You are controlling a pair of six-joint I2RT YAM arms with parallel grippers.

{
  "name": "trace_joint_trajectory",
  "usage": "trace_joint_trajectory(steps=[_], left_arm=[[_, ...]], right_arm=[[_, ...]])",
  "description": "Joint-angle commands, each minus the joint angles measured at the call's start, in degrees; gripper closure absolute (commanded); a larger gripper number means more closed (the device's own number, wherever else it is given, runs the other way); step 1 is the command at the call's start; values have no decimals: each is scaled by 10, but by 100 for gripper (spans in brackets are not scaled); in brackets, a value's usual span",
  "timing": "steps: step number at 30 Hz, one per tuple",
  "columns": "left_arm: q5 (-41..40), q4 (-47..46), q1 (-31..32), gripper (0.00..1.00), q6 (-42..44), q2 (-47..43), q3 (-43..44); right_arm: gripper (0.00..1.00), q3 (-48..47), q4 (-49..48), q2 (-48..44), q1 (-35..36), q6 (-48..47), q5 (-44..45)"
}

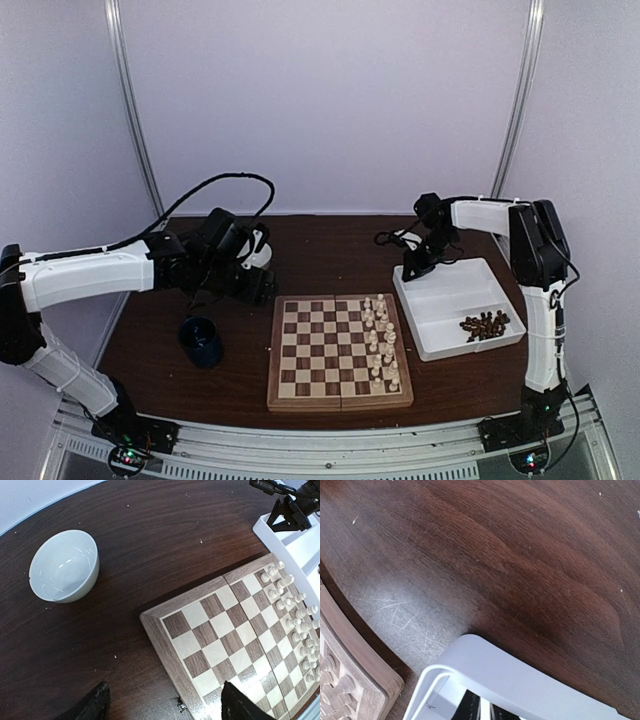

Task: Set up the chess pieces on the board
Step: Move the storage box to the corner of the board, then pick up the queen from the storage box.

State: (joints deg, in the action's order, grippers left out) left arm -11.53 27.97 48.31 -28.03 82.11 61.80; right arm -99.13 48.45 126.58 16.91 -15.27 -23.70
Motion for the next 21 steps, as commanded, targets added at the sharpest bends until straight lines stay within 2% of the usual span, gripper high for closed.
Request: trace_joint_trajectory(steps=[1, 3, 6, 7, 10, 13, 16, 21], left_arm=[[4, -16, -4, 24, 2, -2, 0], [4, -19, -3, 24, 5, 0, 4], [3, -32, -3, 24, 16, 6, 7], [5, -36, -3, 24, 21, 11, 10], [10, -46, -3, 24, 37, 28, 21], [28, -54, -3, 23, 55, 49, 37], [89, -64, -3, 23, 76, 64, 54], [103, -102, -3, 23, 58, 73, 46]], right_arm=[[86, 17, 18, -62, -2, -21, 15], [82, 52, 24, -120, -7, -31, 17], [63, 109, 32, -218, -22, -44, 24], [52, 131, 37, -251, -29, -47, 23], [41, 196, 55, -335, -53, -60, 28], [41, 272, 74, -394, -77, -81, 57], [45, 339, 75, -439, -108, -87, 85], [52, 396, 70, -473, -154, -74, 132]])
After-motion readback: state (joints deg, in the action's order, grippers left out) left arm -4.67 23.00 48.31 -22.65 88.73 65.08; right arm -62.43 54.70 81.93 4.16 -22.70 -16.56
